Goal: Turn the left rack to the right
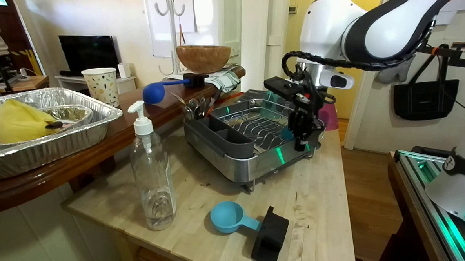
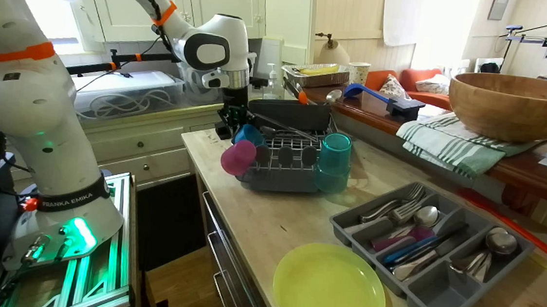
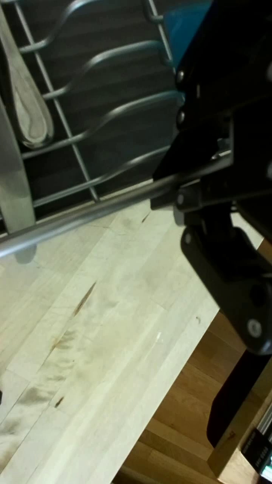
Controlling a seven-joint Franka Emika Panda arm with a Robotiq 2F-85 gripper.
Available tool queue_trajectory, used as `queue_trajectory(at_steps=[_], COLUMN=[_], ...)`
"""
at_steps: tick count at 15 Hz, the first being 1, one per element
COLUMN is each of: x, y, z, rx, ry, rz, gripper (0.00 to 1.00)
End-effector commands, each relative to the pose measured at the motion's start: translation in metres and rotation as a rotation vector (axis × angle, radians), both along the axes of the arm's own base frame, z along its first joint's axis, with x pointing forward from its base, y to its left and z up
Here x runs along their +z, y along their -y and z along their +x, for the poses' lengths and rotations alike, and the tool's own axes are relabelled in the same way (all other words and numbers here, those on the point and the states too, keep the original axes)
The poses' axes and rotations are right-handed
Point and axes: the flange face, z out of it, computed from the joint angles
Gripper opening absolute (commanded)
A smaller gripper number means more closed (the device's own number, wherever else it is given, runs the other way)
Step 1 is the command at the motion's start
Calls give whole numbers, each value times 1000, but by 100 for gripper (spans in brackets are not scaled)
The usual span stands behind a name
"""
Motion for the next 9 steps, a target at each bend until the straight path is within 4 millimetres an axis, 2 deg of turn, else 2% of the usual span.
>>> queue_trajectory(at_steps=[1,4,5,9], x=[0,0,0,-11], y=[0,0,0,2], z=[0,0,0,2], rx=[0,-1,-1,-134], ry=[-1,-1,-1,7], rz=[0,1,1,65], gripper=[12,12,3,3])
